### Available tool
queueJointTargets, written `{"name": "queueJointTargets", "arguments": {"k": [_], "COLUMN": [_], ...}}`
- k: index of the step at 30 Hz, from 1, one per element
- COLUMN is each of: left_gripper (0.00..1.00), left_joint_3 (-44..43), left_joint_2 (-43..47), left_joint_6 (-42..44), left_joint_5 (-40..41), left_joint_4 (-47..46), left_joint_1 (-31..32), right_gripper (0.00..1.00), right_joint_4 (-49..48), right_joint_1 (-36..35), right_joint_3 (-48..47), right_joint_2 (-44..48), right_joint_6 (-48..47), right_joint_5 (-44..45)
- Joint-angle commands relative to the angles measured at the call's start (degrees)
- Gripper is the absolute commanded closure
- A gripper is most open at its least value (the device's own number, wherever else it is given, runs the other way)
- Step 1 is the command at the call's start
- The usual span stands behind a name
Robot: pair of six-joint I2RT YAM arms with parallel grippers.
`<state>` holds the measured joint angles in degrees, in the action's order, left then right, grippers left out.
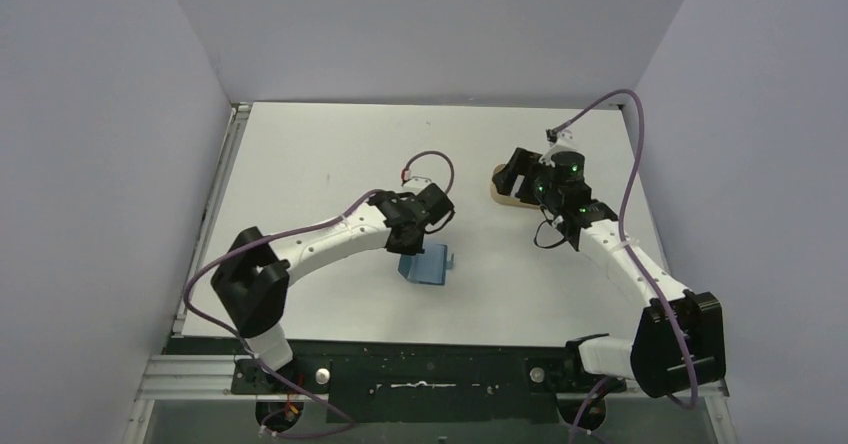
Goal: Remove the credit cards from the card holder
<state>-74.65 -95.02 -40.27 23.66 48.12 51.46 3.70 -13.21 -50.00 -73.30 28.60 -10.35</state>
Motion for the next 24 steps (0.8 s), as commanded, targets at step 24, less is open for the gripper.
{"name": "queueJointTargets", "arguments": {"k": [24], "left_gripper": [1.00], "left_joint_3": [38.58], "left_joint_2": [16.01], "left_joint_6": [-8.09], "left_joint_5": [-19.47], "left_joint_4": [-42.24], "left_joint_1": [-12.96], "right_gripper": [0.13], "right_joint_4": [-37.00], "right_joint_1": [-26.30], "right_joint_3": [9.98], "right_joint_2": [-5.75], "right_joint_6": [16.56], "right_joint_5": [-12.56]}}
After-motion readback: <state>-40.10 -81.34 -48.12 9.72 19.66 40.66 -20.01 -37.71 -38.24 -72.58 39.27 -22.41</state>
